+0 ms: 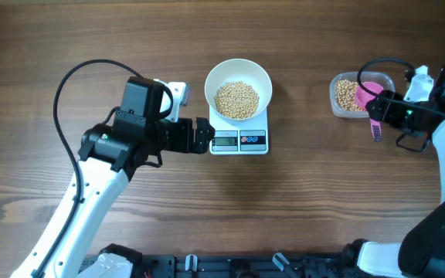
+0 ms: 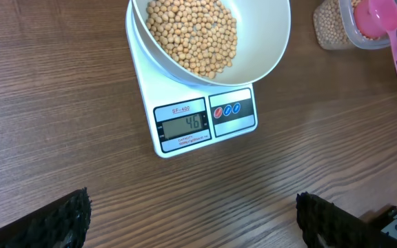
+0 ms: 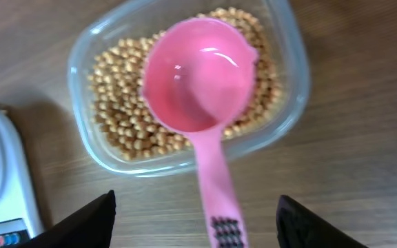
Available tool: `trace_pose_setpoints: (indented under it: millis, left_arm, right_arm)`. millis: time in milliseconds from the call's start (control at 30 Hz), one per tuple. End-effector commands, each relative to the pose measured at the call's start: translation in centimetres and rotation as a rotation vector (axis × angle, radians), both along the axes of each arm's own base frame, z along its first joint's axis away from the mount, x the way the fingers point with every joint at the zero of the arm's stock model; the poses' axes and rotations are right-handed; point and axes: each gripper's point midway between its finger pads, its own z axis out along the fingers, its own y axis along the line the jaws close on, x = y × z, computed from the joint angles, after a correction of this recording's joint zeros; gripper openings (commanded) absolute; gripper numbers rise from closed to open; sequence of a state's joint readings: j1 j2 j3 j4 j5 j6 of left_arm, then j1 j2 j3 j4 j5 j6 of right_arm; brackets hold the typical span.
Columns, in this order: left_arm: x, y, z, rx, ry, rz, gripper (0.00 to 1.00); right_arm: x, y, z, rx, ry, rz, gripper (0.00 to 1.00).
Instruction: Scoop item into bowl and weigh 150g on scale
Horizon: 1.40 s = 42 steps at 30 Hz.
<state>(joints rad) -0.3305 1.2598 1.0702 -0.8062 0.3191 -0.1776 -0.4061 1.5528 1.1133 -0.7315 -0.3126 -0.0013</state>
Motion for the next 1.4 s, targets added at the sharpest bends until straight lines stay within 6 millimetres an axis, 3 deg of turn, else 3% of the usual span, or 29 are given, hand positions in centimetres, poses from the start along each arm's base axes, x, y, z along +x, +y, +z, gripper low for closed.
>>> trace_pose_setpoints:
  millis: [0, 233, 300, 333, 433, 600, 833, 933, 1367]
  left_arm:
    - [-0.2, -0.3, -0.3, -0.001, 0.003, -0.023, 1.00]
    - [-0.2, -0.3, -0.3, -0.001, 0.003, -0.024, 1.00]
    - [-0.2, -0.3, -0.3, -0.001, 0.003, -0.024, 1.00]
    - [-0.2, -0.3, -0.3, -0.001, 0.003, -0.024, 1.00]
    - [-0.2, -0.3, -0.3, -0.001, 0.003, -0.024, 1.00]
    - [-0.2, -0.3, -0.3, -0.001, 0.003, -0.024, 1.00]
    - [-0.2, -0.3, -0.3, -0.002, 0.003, -0.024, 1.00]
    - [-0.3, -0.3, -0.3, -0.001, 0.003, -0.025, 1.00]
    - [-0.2, -0.3, -0.3, -0.001, 0.003, -0.024, 1.00]
  right_arm:
    - [-1.5, -0.7, -1.8, 0.040, 0.050, -0.040, 0.74]
    - [-2.1, -0.5, -2.9, 0.172, -0.002, -0.067, 0.74]
    - [-2.0, -0.2, -3.3, 0.209, -0.021, -0.080, 0.60]
    - [-1.9, 0.3, -3.3, 0.236, -0.036, -0.067, 0.59]
    - [-1.6, 1.1, -3.2, 0.284, -0.063, -0.051, 0.63]
    - [-1.8, 0.4, -4.9, 0.262, -0.013, -0.093, 0.62]
    - [-1.3, 0.8, -6.4, 0.334, 0.006, -0.114, 0.49]
    - [-1.3, 0.7, -6.4, 0.349, 0.004, -0.123, 0.35]
    - [-0.9, 0.6, -5.7, 0.400, -0.030, -0.139, 0.18]
